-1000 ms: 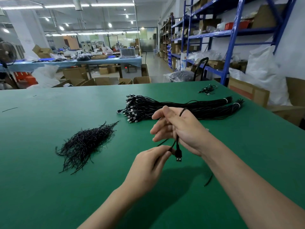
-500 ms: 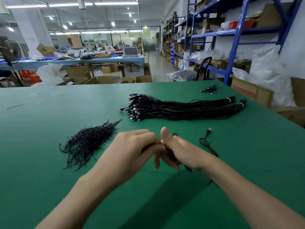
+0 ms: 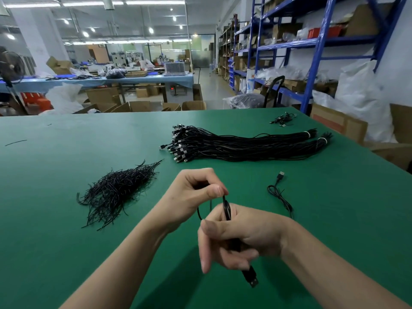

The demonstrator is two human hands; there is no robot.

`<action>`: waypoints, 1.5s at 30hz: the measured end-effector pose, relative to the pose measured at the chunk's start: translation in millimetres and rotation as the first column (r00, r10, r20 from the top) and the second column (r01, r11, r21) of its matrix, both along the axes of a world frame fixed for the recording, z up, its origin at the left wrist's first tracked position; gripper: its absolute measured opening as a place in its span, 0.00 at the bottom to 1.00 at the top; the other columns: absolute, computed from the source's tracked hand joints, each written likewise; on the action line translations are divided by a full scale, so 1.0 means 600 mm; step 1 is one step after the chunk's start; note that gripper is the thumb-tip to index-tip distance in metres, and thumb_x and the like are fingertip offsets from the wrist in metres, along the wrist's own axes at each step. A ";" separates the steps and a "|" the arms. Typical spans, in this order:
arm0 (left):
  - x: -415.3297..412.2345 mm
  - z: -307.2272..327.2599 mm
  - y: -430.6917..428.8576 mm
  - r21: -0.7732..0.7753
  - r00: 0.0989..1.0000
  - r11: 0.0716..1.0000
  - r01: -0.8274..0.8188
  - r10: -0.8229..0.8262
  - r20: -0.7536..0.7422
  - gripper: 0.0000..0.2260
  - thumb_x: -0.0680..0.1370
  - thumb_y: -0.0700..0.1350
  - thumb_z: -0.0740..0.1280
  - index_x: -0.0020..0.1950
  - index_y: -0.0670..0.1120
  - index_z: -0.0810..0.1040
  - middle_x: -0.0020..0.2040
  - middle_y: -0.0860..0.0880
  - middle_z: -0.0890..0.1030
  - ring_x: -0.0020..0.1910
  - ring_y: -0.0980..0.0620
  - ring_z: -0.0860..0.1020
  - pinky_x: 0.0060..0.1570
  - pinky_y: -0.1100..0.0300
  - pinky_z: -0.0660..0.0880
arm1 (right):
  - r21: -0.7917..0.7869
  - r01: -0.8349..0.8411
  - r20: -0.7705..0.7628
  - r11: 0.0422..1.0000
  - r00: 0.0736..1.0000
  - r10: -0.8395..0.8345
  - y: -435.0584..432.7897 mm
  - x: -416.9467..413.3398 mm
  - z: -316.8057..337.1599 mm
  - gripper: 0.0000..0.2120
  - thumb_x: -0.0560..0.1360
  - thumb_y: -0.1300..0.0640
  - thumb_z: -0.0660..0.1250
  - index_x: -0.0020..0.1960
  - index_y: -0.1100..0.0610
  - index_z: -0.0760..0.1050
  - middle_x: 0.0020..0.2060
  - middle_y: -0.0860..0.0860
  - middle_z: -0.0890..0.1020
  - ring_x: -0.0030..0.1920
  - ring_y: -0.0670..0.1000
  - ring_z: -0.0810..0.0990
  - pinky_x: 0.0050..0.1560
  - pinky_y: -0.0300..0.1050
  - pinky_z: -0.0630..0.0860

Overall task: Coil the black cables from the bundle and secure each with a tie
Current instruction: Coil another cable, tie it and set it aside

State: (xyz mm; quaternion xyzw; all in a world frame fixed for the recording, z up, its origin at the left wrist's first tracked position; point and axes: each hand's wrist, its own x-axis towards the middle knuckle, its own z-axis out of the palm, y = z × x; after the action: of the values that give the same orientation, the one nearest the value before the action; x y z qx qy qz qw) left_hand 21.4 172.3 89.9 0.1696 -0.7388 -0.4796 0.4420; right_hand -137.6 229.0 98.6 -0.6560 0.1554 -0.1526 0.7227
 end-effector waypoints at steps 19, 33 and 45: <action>-0.030 -0.088 0.025 0.013 0.918 0.945 -0.326 0.314 0.242 0.14 0.81 0.43 0.62 0.36 0.51 0.77 0.33 0.58 0.76 0.35 0.62 0.73 0.40 0.61 0.72 | 0.194 0.571 0.451 0.798 0.671 -0.589 -0.051 0.018 0.003 0.23 0.82 0.44 0.55 0.54 0.55 0.85 0.35 0.52 0.85 0.30 0.46 0.82 0.31 0.37 0.78; 0.036 0.034 0.050 -0.815 0.676 0.571 -0.099 0.640 0.366 0.09 0.79 0.55 0.67 0.44 0.56 0.85 0.39 0.58 0.83 0.31 0.57 0.75 0.32 0.57 0.75 | -0.386 0.447 -0.233 0.807 0.799 -0.554 -0.053 -0.014 -0.004 0.41 0.76 0.26 0.48 0.43 0.61 0.81 0.33 0.58 0.85 0.32 0.57 0.85 0.35 0.44 0.80; 0.031 0.030 -0.013 -0.125 0.983 0.991 -0.041 0.063 0.172 0.02 0.73 0.40 0.76 0.41 0.45 0.85 0.36 0.55 0.84 0.37 0.61 0.80 0.41 0.69 0.73 | 0.015 0.105 0.032 0.994 0.994 -0.106 -0.014 0.006 -0.012 0.26 0.78 0.35 0.57 0.38 0.53 0.82 0.17 0.45 0.70 0.15 0.43 0.57 0.21 0.35 0.56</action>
State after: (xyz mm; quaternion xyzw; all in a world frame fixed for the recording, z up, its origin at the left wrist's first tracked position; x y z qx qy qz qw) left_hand 39.9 164.7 107.8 0.2035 -0.7979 -0.4056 0.3968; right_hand -134.2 220.5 91.5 -0.6397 0.1790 -0.2002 0.7202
